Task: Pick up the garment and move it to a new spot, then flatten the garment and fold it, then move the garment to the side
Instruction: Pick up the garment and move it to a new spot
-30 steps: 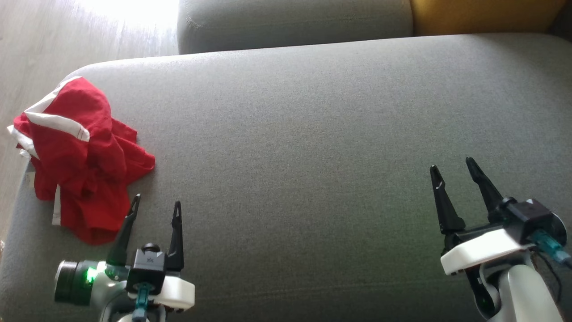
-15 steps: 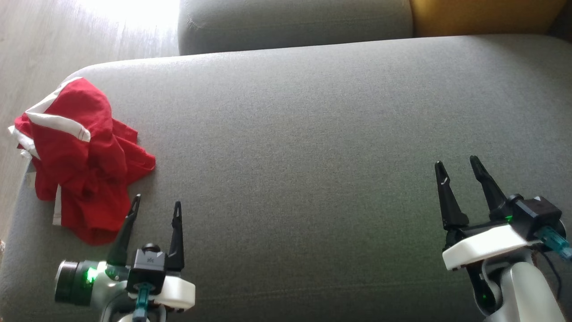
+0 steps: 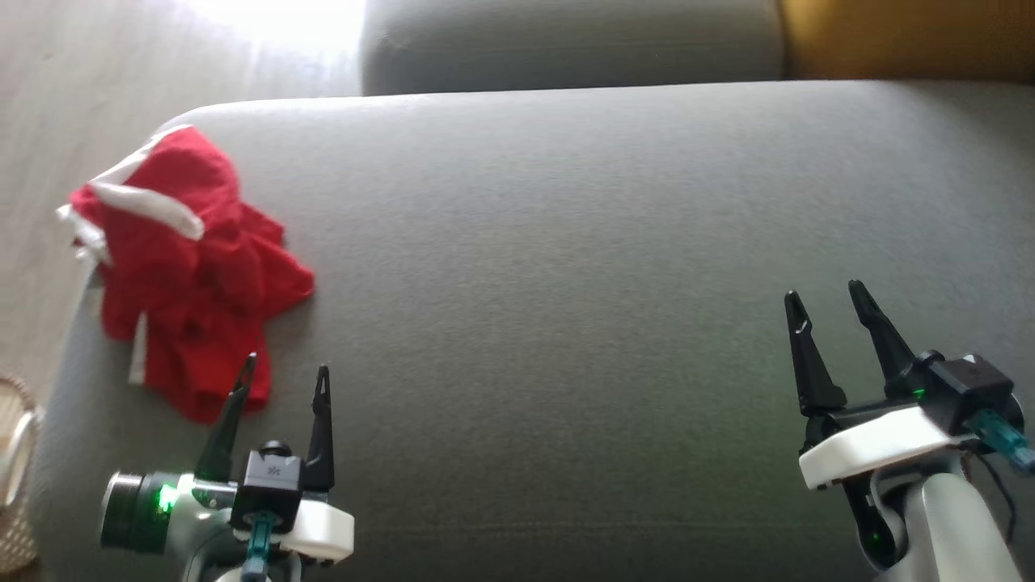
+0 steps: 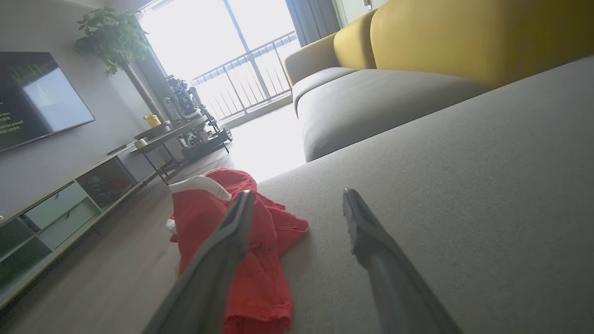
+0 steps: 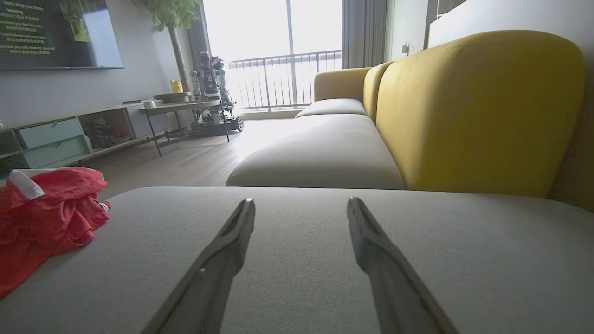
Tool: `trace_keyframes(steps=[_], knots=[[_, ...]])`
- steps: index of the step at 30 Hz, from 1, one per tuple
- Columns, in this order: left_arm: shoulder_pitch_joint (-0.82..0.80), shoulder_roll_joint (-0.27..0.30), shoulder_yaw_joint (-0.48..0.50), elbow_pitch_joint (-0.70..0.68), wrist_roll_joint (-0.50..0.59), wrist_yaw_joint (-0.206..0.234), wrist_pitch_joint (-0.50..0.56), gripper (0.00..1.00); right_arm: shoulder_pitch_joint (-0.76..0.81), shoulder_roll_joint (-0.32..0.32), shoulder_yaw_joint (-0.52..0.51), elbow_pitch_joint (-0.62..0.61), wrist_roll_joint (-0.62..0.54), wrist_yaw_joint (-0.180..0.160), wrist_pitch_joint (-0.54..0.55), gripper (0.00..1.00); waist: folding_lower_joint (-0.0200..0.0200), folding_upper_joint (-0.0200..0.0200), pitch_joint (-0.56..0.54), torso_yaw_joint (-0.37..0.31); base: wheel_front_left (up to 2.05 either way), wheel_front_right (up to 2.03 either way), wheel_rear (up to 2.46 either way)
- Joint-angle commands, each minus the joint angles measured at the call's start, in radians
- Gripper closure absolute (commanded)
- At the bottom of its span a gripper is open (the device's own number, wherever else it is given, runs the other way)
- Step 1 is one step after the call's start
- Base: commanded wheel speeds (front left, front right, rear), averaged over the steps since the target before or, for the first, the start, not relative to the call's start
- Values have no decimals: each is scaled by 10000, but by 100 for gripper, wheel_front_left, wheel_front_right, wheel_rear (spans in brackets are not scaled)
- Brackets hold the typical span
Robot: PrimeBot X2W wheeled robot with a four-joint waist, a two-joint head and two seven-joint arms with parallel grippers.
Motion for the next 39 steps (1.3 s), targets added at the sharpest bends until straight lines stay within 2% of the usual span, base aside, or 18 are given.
trace_keyframes(steps=[1, 20, 29, 39], knots=[[-604, 217, 405, -226, 23, -1, -122, 0, -324, -125, 312, -414, 24, -4, -91, 0, 0, 0, -37, 421, 0, 0, 0], [-54, 451, 614, -252, -126, -137, -122, 0, 80, -125, 1246, -455, 644, -4, -92, 0, 0, 0, -377, 3922, 0, 0, 0], [404, 490, 1079, -640, -154, 277, -122, 0, -392, -125, 1990, -259, 650, -4, -92, 0, 0, 0, -74, 4266, 0, 0, 0], [539, 453, 1287, -784, -186, 313, -122, 0, -507, -125, 2093, -151, 626, -4, -92, 0, 0, 0, -41, 4248, 0, 0, 0]])
